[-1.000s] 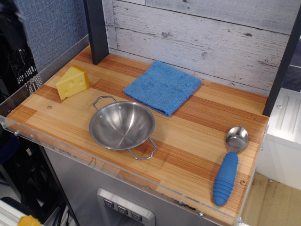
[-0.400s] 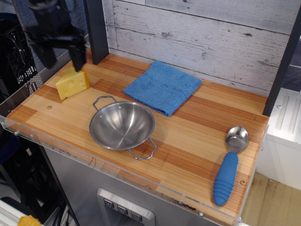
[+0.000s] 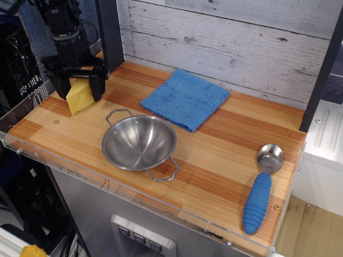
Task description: Move the cheese to the right of the bowl.
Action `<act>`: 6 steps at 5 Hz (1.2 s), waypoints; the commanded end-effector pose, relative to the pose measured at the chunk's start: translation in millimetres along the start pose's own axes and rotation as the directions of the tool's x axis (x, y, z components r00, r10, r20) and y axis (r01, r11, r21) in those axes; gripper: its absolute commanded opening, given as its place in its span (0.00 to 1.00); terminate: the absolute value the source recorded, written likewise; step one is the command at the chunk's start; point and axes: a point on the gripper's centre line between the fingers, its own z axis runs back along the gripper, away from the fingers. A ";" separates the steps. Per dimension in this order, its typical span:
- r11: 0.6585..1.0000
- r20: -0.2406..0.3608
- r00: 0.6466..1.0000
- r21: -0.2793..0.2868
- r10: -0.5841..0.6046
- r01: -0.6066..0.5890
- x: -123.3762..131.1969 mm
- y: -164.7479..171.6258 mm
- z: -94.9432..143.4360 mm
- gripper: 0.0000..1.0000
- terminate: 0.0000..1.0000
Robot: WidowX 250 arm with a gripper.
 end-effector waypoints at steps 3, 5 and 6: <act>0.998 0.020 0.999 -0.041 0.044 -0.043 2.8 26.9 18.3 0.00 0.00; 0.993 0.073 0.991 -0.043 0.115 -0.112 -34.3 16.5 85.8 0.00 0.00; 0.995 0.160 0.983 -0.056 0.091 -0.083 -63.5 -17.7 134.8 0.00 0.00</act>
